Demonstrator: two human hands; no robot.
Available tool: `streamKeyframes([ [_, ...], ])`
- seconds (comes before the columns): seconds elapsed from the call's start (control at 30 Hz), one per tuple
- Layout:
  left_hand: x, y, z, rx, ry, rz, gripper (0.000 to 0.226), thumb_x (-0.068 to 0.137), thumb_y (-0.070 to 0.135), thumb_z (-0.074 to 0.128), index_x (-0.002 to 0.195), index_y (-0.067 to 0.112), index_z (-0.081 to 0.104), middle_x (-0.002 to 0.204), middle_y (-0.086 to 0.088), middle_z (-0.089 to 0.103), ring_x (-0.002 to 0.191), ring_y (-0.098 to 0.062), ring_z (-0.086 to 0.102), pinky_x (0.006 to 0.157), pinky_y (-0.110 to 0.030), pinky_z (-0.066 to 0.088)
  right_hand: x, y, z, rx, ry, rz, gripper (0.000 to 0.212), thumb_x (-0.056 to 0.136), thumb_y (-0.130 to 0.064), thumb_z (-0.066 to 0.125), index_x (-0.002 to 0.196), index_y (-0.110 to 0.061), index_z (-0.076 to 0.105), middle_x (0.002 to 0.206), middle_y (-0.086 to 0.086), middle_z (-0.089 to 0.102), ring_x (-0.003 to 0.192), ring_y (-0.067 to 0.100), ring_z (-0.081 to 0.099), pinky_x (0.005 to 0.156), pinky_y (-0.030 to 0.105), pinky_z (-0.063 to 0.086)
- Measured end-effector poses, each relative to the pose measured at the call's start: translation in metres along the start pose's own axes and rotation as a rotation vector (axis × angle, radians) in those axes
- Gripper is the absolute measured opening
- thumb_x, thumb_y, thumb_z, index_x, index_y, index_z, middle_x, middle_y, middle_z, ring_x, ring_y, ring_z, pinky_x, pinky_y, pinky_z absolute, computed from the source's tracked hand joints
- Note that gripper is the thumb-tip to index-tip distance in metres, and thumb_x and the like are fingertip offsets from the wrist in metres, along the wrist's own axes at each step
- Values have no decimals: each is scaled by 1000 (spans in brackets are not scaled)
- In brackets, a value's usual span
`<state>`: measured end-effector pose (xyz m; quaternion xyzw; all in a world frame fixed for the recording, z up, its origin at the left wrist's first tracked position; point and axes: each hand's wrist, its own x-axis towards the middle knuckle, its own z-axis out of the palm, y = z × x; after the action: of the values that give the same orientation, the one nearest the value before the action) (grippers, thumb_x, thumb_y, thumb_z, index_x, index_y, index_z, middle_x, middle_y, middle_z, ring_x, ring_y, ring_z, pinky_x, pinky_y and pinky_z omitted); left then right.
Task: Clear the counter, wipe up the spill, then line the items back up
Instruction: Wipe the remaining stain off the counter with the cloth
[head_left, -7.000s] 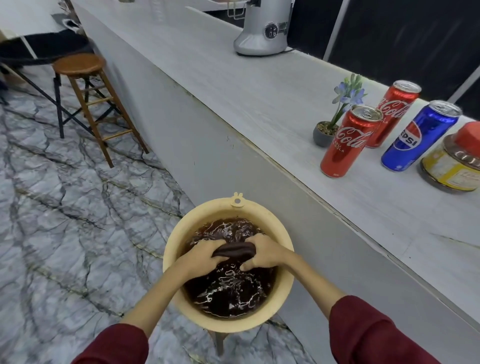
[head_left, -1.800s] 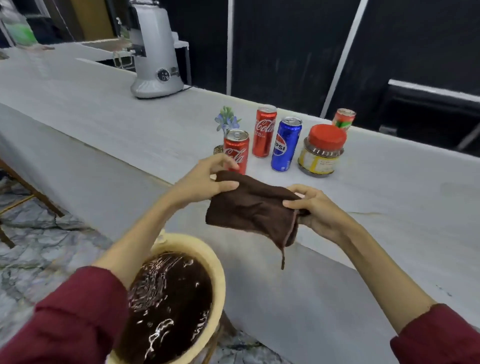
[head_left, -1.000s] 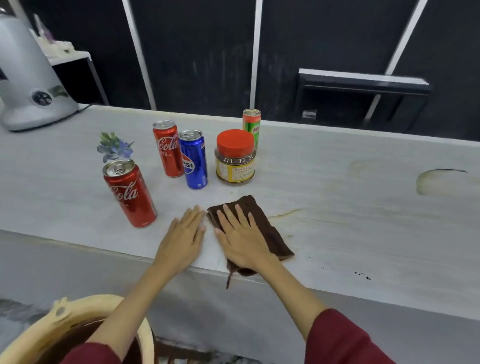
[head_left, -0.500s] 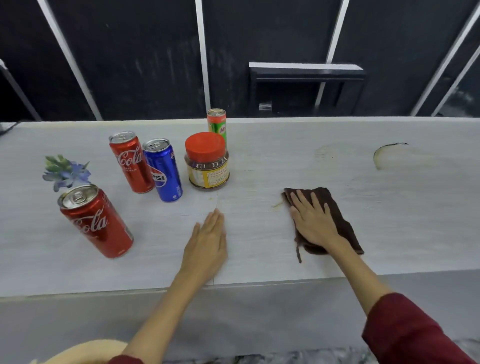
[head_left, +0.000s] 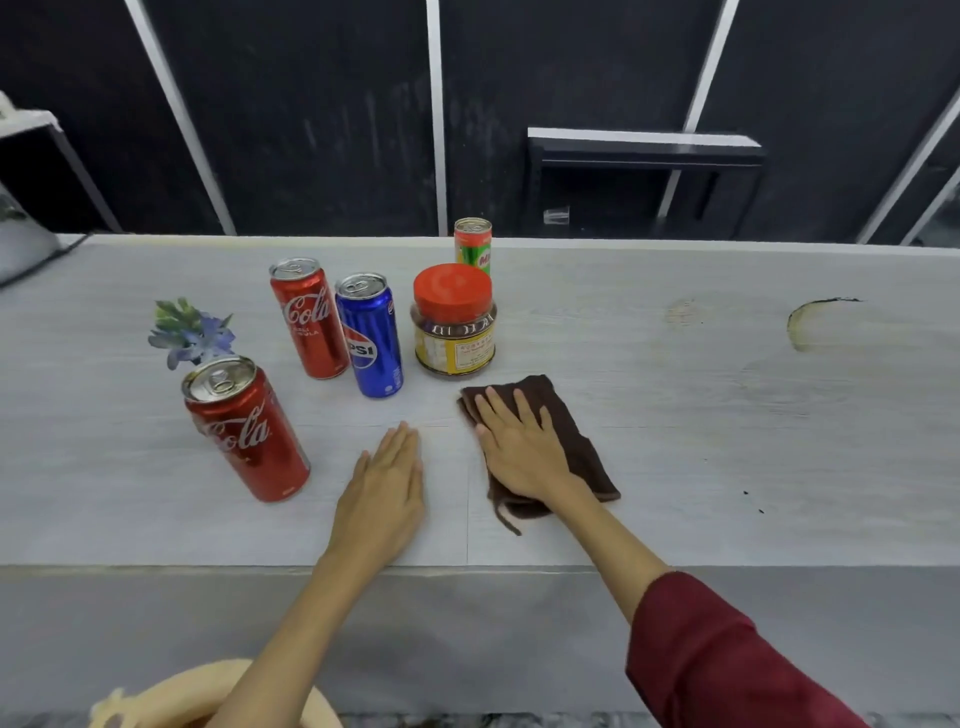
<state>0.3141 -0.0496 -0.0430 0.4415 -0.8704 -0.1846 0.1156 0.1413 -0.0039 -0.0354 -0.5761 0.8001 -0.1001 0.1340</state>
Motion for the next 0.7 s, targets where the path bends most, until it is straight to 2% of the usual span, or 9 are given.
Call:
streamKeyframes([
  [0.2,-21,-22,-10,26,39,-56,51,98,22,22,147,11,14,157,-3,12,145,-13,10,118,-32,9,6,-69,25,-19,-50,-184,50,100,-35,17,148,-23,9,159,-5,3,146,23,-3,117,47,0],
  [0.33,-29,-22,-11,22,53,-47,51,98,22,22,147,11,14,157,-3,13,145,-13,11,118,-31,9,-24,-64,26,-34,-61,-256,50,100,-39,14,148,-28,9,159,-9,3,147,18,-3,118,42,-1],
  [0.4,-30,-15,-8,28,42,-20,51,97,25,19,146,11,17,157,-3,14,145,-13,12,118,-30,9,-48,-44,23,-45,-30,-251,57,93,-49,1,147,-32,9,158,-13,5,146,14,-2,117,38,-1],
  [0.47,-29,-4,-3,19,21,18,51,97,24,19,147,12,17,157,-1,12,145,-12,11,117,-28,7,-71,-15,15,-40,19,-181,76,77,-58,-13,146,-36,9,156,-19,5,146,10,-2,117,35,-1],
  [0.5,-27,3,1,9,8,39,50,98,23,21,147,12,16,158,0,11,146,-11,9,117,-27,5,-79,4,9,-29,39,-122,76,75,-60,-13,146,-38,8,156,-21,4,146,9,-3,117,34,-2],
  [0.6,-17,35,13,-27,-44,120,50,99,22,21,147,12,11,158,1,7,146,-10,6,117,-25,2,-89,81,-11,-54,74,85,52,95,-49,9,145,-40,6,155,-21,3,146,9,-2,118,37,0],
  [0.7,-1,72,27,-42,-89,201,50,99,21,19,147,12,10,158,1,5,146,-9,4,117,-26,1,-78,139,-31,-86,113,284,48,100,-39,16,146,-36,5,157,-16,4,146,14,0,117,43,4],
])
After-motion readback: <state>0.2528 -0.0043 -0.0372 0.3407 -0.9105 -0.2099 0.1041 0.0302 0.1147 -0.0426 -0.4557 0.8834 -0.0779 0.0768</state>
